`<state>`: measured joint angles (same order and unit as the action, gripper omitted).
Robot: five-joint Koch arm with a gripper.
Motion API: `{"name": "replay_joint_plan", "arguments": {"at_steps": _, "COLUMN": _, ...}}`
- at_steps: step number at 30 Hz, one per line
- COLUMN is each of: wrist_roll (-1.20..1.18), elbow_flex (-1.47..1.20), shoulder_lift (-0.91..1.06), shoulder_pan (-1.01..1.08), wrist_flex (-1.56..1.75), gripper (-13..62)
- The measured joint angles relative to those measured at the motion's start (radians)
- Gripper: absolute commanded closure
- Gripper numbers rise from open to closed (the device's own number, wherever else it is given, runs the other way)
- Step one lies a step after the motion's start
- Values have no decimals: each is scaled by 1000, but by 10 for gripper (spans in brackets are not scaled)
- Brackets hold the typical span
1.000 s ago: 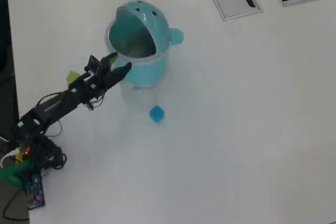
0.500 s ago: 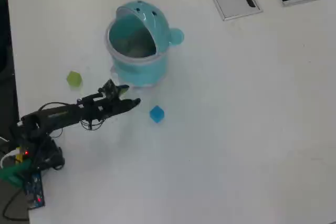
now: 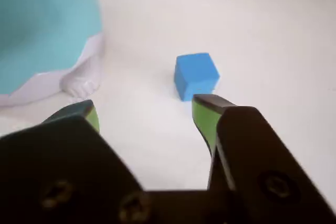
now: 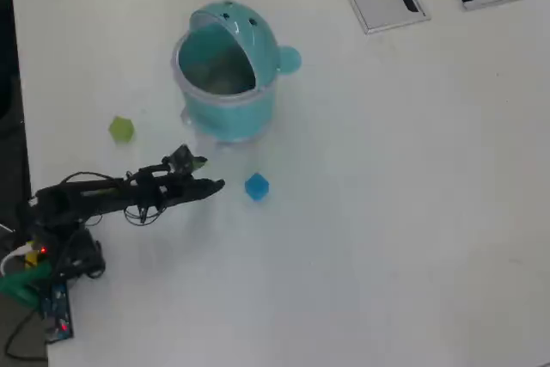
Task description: Grasp RGB lego blocks and put them in the bin one by one.
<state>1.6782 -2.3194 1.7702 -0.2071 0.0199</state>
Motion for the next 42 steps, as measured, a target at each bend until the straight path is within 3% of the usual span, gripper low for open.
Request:
{"name": "replay_joint_plan", "arguments": {"at_steps": 8, "wrist_roll": 0, "elbow_flex": -137, "shoulder_lift": 353, "shoulder_pan": -256, "wrist_flex": -166, "gripper": 164}}
{"name": "replay_joint_plan", "arguments": {"at_steps": 14, "wrist_roll": 0, "elbow_flex": -218, "shoulder_lift": 508, "shoulder_pan": -411, "wrist_flex": -193, "gripper": 165}}
{"name": "replay_joint_plan", "arguments": {"at_steps": 27, "wrist_roll": 0, "elbow_flex": -291, "shoulder_lift": 520, "shoulder_pan": -756, "wrist_flex": -74, "gripper": 166}}
{"name": "replay_joint_plan", "arguments": {"at_steps": 34, "wrist_roll": -2, "elbow_flex": -299, "shoulder_lift": 520, "shoulder_pan": -976, "wrist_flex": 32, "gripper": 205}}
{"name": "replay_joint_plan", "arguments": {"at_steps": 42, "wrist_roll": 0, "elbow_flex": -331, "shoulder_lift": 520, "shoulder_pan": -1062, "wrist_flex": 40, "gripper": 202}}
